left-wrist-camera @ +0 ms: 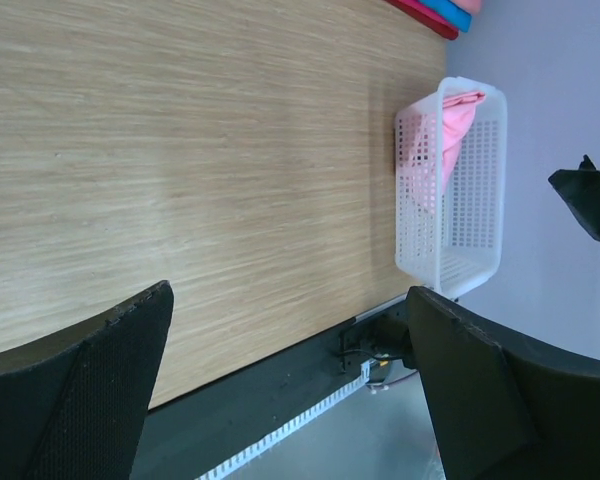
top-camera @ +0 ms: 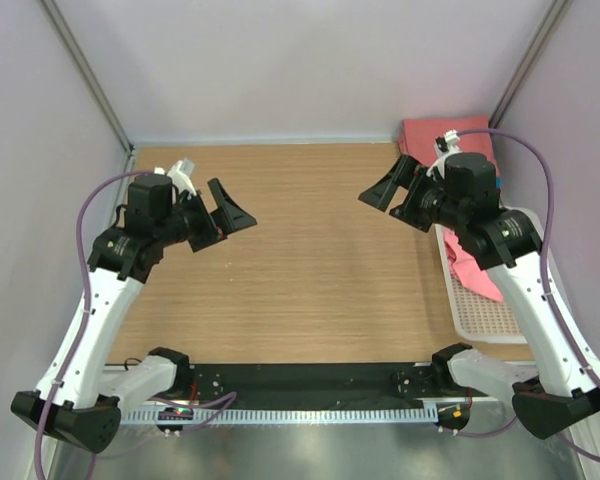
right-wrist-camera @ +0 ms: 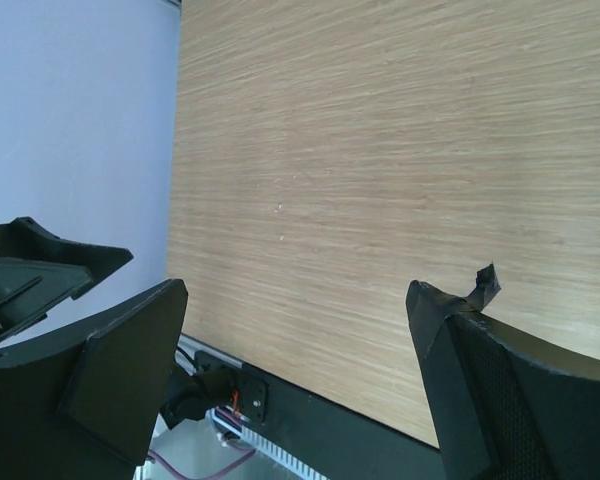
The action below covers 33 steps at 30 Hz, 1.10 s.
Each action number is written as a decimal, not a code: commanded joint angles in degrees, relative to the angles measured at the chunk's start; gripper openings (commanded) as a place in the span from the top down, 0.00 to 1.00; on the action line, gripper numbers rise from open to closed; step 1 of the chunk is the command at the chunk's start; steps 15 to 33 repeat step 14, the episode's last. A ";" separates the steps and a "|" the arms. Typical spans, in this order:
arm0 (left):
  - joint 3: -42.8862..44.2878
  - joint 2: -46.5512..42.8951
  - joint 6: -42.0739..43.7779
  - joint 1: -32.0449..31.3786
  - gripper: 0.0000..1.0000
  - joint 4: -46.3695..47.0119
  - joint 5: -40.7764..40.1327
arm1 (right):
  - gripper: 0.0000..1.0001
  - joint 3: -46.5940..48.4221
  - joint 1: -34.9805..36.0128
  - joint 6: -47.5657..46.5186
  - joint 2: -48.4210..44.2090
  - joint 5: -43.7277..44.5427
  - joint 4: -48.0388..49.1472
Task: Fold and stack the t-shirts
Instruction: Neatly place the folded tshirt to the corner
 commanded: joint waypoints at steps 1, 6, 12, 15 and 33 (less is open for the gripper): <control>-0.05 -1.32 0.69 -0.36 0.00 -0.48 -0.10 | 0.00 0.70 0.06 -0.12 -1.74 -0.24 -1.19; -0.75 -2.90 1.56 -0.36 0.00 -0.12 -1.24 | 0.00 -0.79 0.14 -1.79 -2.18 -0.33 -2.87; -2.77 -5.72 2.09 -0.36 0.00 0.05 -2.21 | 0.00 -2.64 0.15 -2.58 -4.12 -1.30 -0.93; -3.12 -6.07 2.00 -0.36 0.00 -0.04 -1.68 | 0.00 -2.20 0.06 -2.67 -4.12 -0.77 -0.93; -3.12 -6.07 2.00 -0.36 0.00 -0.04 -1.68 | 0.00 -2.20 0.06 -2.67 -4.12 -0.77 -0.93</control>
